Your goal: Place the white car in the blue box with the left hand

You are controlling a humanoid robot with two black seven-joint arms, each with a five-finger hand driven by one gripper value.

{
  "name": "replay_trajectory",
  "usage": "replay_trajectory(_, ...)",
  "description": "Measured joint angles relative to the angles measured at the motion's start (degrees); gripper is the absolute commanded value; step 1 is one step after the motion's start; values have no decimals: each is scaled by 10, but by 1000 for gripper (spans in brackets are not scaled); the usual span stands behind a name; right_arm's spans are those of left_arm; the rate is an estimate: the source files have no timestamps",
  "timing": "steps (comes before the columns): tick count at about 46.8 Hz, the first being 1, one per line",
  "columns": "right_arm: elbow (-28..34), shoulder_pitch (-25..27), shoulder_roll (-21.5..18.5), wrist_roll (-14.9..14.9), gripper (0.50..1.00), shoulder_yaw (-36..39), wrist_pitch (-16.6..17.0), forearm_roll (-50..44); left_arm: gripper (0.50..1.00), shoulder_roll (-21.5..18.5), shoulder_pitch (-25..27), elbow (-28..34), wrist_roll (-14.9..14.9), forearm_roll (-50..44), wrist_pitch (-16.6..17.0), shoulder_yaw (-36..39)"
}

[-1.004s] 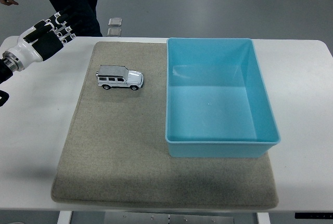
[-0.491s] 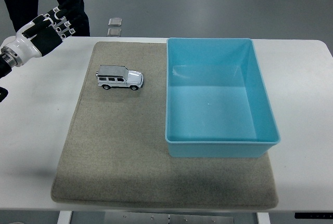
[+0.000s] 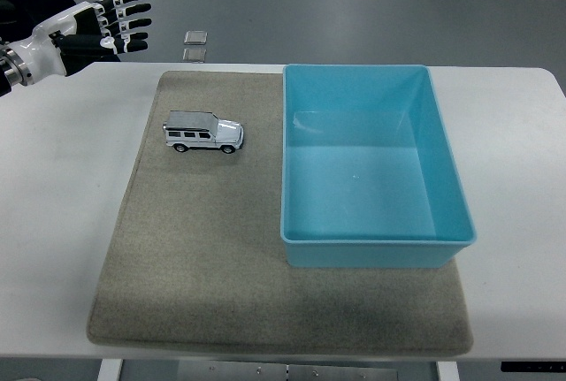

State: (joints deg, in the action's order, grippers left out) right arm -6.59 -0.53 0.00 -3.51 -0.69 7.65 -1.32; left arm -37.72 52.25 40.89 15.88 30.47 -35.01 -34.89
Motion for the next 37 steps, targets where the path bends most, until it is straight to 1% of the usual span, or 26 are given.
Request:
replay_trajectory(4,0,0,0,0,936,0,0,0,996,-7,8,9,42,88,0,1)
replay_trajectory(6,0,0,0,0,938,0,0,0,996,-9,12,18,58,126,0,1)
replay_trajectory(8,0,0,0,0,936,0,0,0,994,-11,14,31,69,164,0,2)
replay_trajectory(11,0,0,0,0,936,0,0,0,994,-17,15,56,78,213,0,4)
replay_trajectory(14,0,0,0,0,936,0,0,0,996,-20,15,84,79,256,2,8)
replay_trajectory(19,0,0,0,0,936,0,0,0,996,-21,11,126,80,338,48,11)
replay_trajectory(23,0,0,0,0,936,0,0,0,996,-21,9,137,80,386,63,11)
replay_trajectory(29,0,0,0,0,936,0,0,0,996,-15,8,136,79,410,67,12)
replay_trajectory(33,0,0,0,0,936,0,0,0,996,-3,9,132,79,419,73,30)
replay_trajectory(35,0,0,0,0,936,0,0,0,994,3,10,131,79,423,81,43)
replay_trajectory(37,0,0,0,0,936,0,0,0,996,8,11,128,78,425,96,54)
